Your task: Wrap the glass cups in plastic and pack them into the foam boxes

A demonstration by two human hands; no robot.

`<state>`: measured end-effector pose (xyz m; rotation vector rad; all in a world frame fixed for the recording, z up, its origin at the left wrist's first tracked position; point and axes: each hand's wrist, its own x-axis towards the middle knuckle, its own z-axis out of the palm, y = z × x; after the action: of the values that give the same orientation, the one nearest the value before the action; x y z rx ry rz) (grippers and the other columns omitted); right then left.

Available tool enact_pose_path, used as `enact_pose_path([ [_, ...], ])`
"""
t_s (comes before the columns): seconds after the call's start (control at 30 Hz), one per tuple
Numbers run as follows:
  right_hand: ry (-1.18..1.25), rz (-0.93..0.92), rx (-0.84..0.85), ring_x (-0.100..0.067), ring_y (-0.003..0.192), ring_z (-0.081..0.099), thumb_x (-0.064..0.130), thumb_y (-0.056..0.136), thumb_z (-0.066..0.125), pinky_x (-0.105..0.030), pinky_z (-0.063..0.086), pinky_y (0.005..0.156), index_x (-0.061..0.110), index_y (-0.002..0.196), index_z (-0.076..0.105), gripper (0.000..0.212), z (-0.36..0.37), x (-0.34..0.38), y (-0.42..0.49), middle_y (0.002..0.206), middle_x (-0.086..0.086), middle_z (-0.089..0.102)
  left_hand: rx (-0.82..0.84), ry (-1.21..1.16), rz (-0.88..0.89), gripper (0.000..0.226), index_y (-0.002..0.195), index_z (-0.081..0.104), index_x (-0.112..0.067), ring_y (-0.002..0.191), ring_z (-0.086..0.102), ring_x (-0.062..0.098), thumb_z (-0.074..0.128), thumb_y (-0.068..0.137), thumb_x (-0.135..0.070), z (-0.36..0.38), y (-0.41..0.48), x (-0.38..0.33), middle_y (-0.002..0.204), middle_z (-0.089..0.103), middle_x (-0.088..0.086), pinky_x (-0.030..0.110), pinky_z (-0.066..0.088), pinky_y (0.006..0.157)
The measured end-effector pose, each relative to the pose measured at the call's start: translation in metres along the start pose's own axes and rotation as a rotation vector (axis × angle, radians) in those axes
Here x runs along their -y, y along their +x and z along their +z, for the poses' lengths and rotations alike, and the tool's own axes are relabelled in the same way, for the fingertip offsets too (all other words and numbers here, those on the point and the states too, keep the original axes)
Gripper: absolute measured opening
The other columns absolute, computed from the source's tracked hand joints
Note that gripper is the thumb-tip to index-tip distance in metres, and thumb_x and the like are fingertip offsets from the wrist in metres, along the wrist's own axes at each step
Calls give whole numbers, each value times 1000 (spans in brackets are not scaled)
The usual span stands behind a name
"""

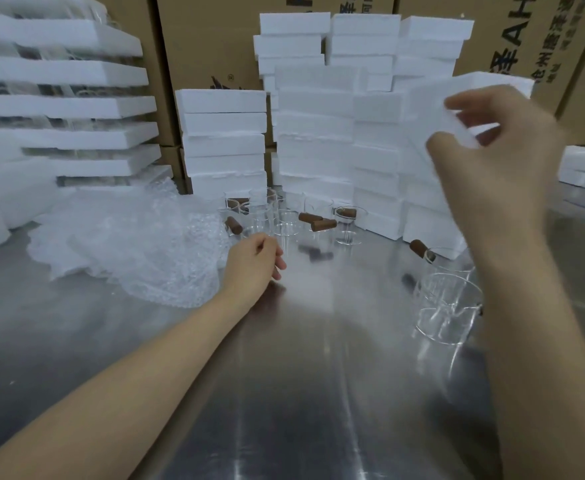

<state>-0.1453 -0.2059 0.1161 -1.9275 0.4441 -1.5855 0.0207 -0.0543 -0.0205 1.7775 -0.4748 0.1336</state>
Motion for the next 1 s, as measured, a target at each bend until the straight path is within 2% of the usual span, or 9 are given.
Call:
enact_pose_path([
  [0.13, -64, -250, -11, -8, 88, 56, 19, 76, 53, -26, 39, 65, 26, 109, 65, 36, 12, 21, -28, 102, 12, 64, -34, -34, 3, 28, 78, 59, -12, 55, 57, 6, 38, 97, -11, 1, -1, 0, 75, 66, 4, 8, 39, 49],
  [0.27, 33, -603, 47, -26, 86, 64, 6, 72, 55, -37, 50, 61, 12, 103, 70, 35, 36, 36, -63, 96, -2, 69, -89, -127, -74, 25, 86, 60, -11, 66, 59, 9, 37, 97, -11, -3, 8, 2, 86, 66, 7, 15, 41, 51],
  [0.4, -31, -761, 609, -27, 84, 61, 13, 77, 54, -39, 48, 68, 17, 113, 68, 38, 63, 22, -87, 94, 0, 67, -100, -281, -98, 28, 122, 53, -1, 72, 60, -6, 35, 104, -13, -15, 13, 11, 104, 63, 8, 11, 49, 62],
  [0.5, -109, -547, 1038, -21, 100, 58, 13, 83, 53, -42, 47, 82, 28, 126, 56, 46, 77, -4, -92, 111, 4, 64, -170, -658, -278, 50, 101, 62, -4, 79, 64, 11, 28, 103, -40, -23, 13, 5, 90, 72, 6, 26, 50, 70],
  [0.57, -72, -413, 1107, -14, 100, 58, 17, 87, 53, -40, 48, 86, 33, 128, 54, 44, 82, -18, -89, 114, 10, 62, -168, -636, -286, 40, 108, 63, -9, 93, 62, 9, 39, 98, -39, -23, 15, 3, 111, 70, 4, 27, 46, 81],
  [0.63, -20, -347, 1005, -10, 93, 59, 19, 91, 54, -39, 48, 87, 31, 128, 56, 39, 82, -27, -81, 106, 12, 62, -115, -560, -276, 37, 123, 58, -12, 102, 58, 3, 49, 94, -33, -21, 14, 3, 132, 58, 6, 27, 41, 84],
  [0.7, -21, -363, 753, -15, 93, 60, 13, 90, 53, -40, 47, 87, 25, 125, 59, 38, 79, -32, -68, 103, 7, 63, -25, -430, -233, 38, 130, 53, -16, 118, 53, 10, 53, 93, -26, -19, 11, 4, 138, 50, 5, 32, 42, 94],
  [0.83, -167, -331, 172, -26, 118, 48, 4, 78, 52, -40, 38, 96, 16, 127, 57, 50, 66, -35, -6, 125, -7, 54, 142, -150, -124, 52, 136, 43, -27, 136, 31, 18, 55, 89, -9, -16, 9, 6, 148, 29, -2, 41, 28, 114],
  [1.0, -527, -83, 168, -30, 146, 4, 28, 88, 58, -53, 5, 114, 19, 145, 31, 64, 62, -44, 83, 156, -9, 16, 182, -59, -69, 52, 130, 46, -30, 136, 25, 11, 51, 86, -2, -13, 9, 6, 146, 23, -12, 29, 29, 105],
])
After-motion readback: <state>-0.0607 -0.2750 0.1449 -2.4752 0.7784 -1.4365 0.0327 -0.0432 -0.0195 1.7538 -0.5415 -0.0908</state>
